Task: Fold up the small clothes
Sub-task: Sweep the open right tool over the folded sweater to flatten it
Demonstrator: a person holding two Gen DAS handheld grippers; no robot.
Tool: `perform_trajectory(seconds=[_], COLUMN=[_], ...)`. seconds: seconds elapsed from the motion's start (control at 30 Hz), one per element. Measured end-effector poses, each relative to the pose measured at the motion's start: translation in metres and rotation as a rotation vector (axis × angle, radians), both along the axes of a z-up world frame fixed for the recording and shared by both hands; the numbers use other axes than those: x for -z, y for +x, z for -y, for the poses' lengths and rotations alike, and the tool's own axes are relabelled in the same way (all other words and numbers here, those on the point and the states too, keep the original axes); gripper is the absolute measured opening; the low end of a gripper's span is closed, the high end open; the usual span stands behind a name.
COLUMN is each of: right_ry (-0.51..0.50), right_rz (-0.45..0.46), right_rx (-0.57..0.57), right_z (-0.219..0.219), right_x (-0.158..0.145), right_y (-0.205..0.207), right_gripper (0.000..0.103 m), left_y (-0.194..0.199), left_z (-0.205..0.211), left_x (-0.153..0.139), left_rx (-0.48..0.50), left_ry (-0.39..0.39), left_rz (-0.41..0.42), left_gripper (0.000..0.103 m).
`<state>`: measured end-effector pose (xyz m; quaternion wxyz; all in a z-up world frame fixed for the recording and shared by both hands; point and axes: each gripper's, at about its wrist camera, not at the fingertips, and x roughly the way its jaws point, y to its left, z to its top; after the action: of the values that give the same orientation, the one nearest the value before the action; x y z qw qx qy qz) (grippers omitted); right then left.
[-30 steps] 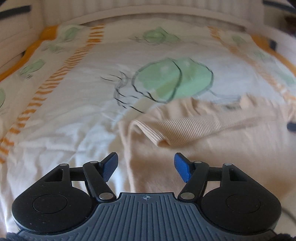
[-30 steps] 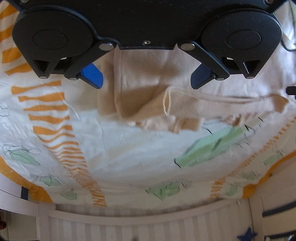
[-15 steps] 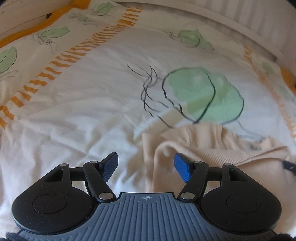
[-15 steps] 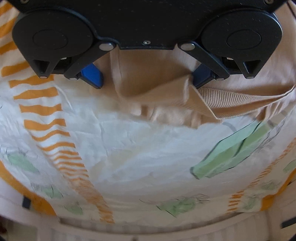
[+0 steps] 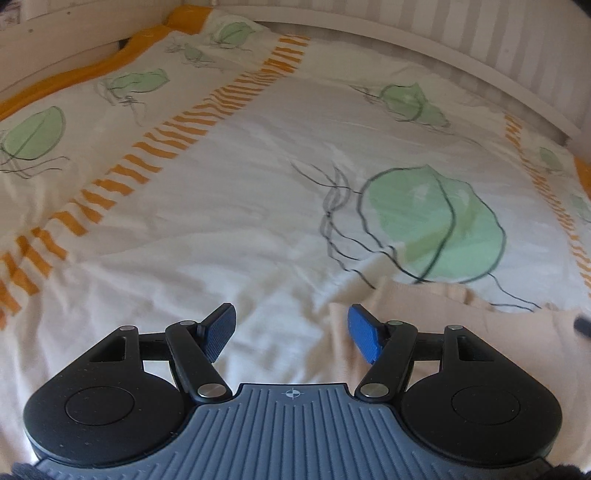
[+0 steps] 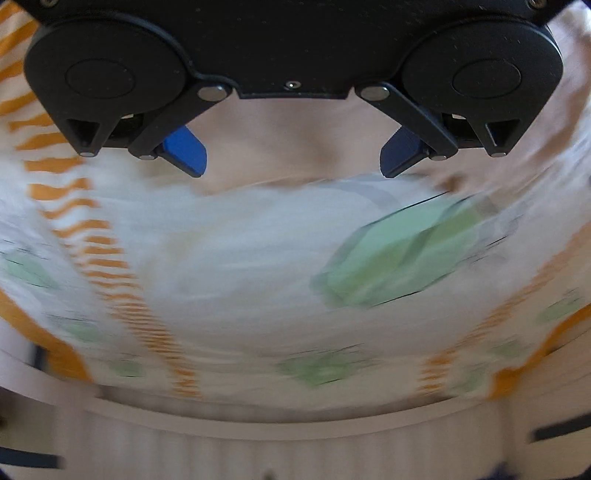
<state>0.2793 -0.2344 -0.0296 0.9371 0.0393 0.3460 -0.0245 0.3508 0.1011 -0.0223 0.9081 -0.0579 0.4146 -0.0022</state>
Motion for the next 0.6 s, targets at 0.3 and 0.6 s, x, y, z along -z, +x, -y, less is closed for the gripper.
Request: perform_trajectory(seconds=[0.3, 0.6], right_ry=[0.076, 0.033], right_rz=[-0.089, -0.123], right_rx=[-0.271, -0.504], right_z=[-0.097, -0.172], right_x=[0.020, 0.042], right_y=[-0.017, -0.036], right_gripper=[0.101, 0.103], left_y=[0.003, 0.000], left_z=[-0.015, -0.003], left_x=[0.000, 0.005], left_rx=[-0.006, 0.072], left_ry=[0.019, 0.036], left_rz=[-0.043, -0.072], left_gripper=[0.066, 0.066])
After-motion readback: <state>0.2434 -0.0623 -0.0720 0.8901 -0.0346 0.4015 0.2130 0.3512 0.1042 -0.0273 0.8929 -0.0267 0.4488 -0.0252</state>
